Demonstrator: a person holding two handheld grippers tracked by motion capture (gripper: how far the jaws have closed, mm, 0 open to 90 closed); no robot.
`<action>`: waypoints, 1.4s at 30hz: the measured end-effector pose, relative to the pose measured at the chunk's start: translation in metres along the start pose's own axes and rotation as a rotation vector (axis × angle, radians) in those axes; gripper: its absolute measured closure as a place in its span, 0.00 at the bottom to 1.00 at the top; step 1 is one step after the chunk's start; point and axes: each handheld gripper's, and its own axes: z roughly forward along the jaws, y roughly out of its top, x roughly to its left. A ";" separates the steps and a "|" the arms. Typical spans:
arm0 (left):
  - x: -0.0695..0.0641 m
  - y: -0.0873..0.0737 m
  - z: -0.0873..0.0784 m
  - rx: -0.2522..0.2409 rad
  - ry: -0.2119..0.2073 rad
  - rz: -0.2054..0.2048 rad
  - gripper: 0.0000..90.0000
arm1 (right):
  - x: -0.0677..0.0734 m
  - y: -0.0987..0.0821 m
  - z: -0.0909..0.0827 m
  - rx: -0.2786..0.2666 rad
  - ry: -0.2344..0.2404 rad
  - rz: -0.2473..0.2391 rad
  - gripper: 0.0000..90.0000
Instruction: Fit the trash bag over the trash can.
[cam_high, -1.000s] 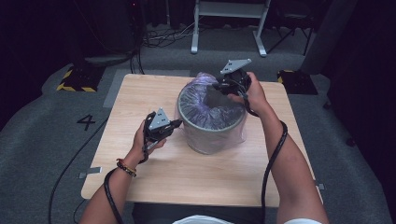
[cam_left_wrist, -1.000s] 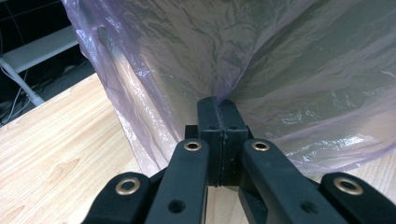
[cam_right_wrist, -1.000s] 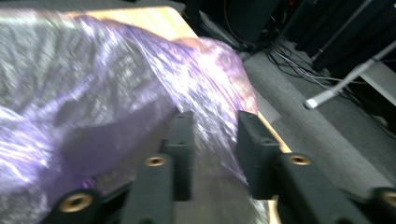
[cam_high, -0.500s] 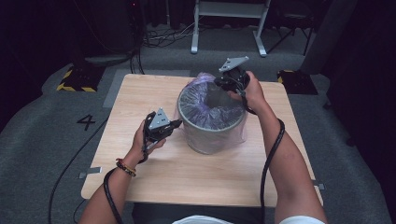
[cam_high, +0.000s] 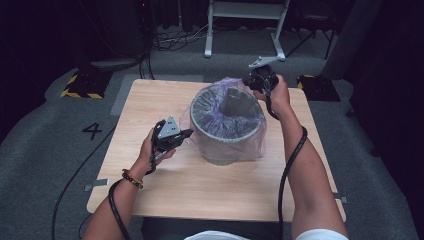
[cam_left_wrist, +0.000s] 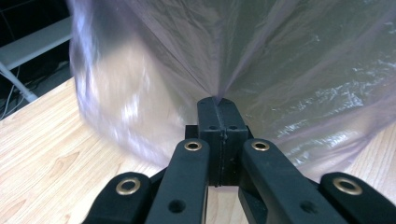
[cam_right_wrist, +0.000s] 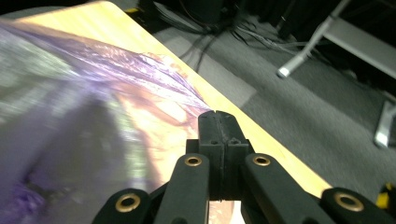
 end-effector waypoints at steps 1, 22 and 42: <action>0.000 -0.001 -0.001 0.000 0.000 -0.001 1.00 | -0.003 -0.003 0.001 0.004 0.000 0.011 1.00; 0.014 -0.016 -0.023 -0.001 0.085 -0.056 0.74 | -0.012 -0.090 0.005 0.043 0.038 0.121 0.97; -0.003 -0.049 -0.040 0.195 0.004 -0.119 0.18 | 0.006 -0.058 -0.095 -0.274 0.175 0.108 0.30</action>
